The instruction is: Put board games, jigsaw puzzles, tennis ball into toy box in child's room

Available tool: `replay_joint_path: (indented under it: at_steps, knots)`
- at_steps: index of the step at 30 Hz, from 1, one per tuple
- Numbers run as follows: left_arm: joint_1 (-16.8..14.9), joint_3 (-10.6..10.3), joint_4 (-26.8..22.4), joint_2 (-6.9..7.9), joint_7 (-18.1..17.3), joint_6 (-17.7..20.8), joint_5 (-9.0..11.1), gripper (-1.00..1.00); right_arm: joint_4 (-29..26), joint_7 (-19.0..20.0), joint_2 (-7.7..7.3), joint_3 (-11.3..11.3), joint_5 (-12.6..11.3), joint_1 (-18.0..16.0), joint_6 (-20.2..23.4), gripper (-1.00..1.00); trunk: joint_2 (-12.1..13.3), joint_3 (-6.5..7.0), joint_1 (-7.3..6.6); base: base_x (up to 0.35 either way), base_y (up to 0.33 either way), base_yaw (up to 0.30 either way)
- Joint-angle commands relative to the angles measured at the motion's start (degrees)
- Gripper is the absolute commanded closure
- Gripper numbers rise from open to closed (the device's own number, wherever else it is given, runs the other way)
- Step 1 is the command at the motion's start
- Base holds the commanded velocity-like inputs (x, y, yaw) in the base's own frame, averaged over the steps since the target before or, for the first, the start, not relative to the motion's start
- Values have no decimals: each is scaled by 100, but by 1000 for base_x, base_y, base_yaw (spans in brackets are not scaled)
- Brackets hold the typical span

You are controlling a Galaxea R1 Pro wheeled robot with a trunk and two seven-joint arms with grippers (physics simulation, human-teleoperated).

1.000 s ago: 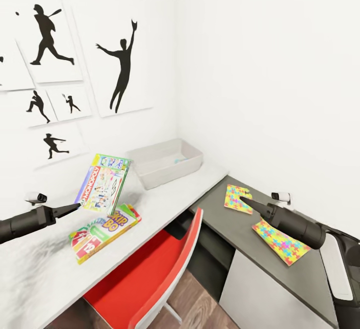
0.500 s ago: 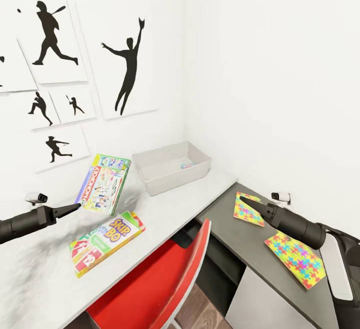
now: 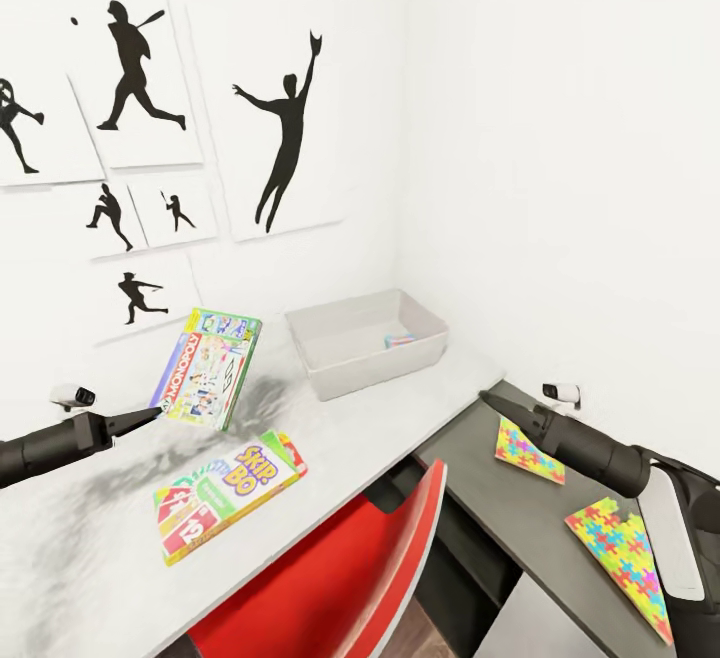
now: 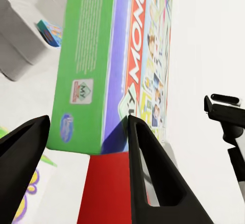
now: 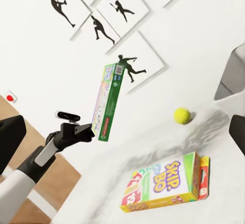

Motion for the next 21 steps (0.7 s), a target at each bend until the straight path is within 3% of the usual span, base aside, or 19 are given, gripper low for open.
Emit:
replay_joint_path:
  at_steps: [1, 6, 21]
  knots:
    - [-6, 0, 0, 0, -15, 60, 19, 100, -1, 10, -2, -4, -10, -3, -24, -100, -4, -6, 2, 120, -88, 226]
    - [-6, 17, -13, 0, -26, 100, 19, 100, -1, 10, -9, -2, -12, -3, -99, -100, -4, -6, 2, -18, -38, 72]
    - [-6, 20, -35, 9, -28, 190, 60, 100, -1, 10, -6, -2, -12, -4, -113, -100, 598, 263, -327, -6, -3, 3]
